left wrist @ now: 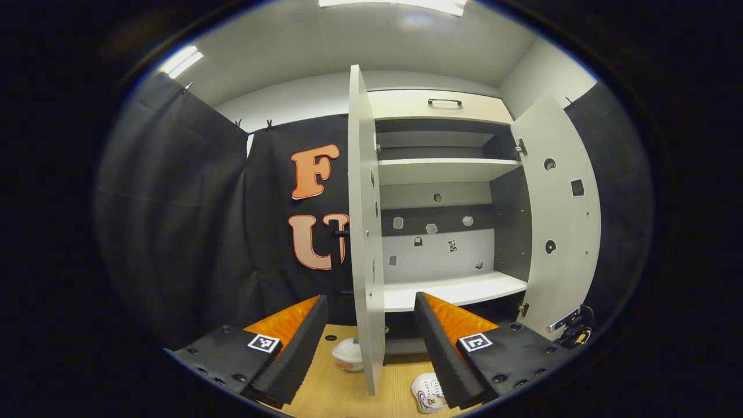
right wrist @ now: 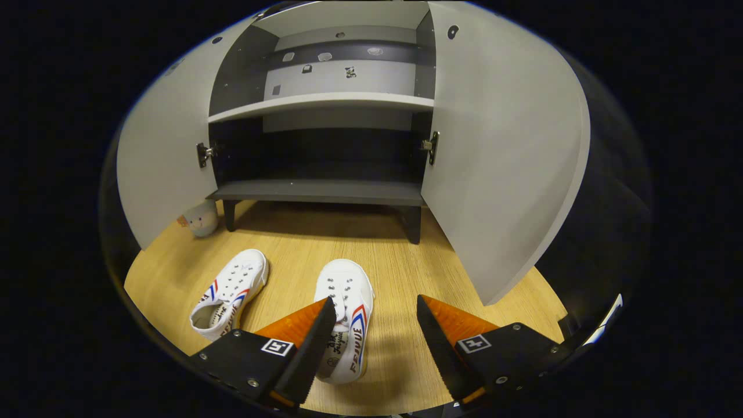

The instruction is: Grab one shoe with the right hand and put it into the shoe cabinet, grab the other shoe with the left hand and put it into the shoe cabinet; then close the right door with the right hand and the left door with the left hand.

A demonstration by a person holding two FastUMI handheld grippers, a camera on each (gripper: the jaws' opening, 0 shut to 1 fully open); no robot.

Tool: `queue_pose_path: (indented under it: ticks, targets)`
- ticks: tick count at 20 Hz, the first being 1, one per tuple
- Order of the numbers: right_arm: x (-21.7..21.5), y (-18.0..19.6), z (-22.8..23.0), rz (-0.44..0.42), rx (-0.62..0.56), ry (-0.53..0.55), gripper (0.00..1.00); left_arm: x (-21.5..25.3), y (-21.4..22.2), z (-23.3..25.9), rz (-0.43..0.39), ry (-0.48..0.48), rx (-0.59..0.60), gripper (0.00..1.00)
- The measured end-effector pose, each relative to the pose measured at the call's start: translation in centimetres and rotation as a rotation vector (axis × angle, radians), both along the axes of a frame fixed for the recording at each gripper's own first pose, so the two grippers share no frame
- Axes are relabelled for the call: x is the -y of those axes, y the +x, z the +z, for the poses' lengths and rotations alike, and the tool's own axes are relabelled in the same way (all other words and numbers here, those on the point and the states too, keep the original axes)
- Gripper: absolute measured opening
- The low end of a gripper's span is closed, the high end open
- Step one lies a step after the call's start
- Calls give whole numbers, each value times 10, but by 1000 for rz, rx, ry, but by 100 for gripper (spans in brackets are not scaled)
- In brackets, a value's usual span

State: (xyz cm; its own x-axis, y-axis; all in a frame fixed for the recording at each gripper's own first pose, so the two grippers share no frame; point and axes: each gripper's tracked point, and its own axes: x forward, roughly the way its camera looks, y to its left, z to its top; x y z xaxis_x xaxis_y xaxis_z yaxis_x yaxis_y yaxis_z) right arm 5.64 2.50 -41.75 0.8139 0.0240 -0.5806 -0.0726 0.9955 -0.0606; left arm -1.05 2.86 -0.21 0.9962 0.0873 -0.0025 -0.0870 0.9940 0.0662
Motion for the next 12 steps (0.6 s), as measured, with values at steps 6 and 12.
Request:
queue_pose_path:
  ticks: [6, 12]
  targets:
    - [-2, 1, -55, -5, -128, 44, 73, -7, 1, -5, 19, 7, -16, 96]
    - [-15, 3, -77, -26, -207, 142, 54, -14, 1, -13, 40, -2, -38, 99]
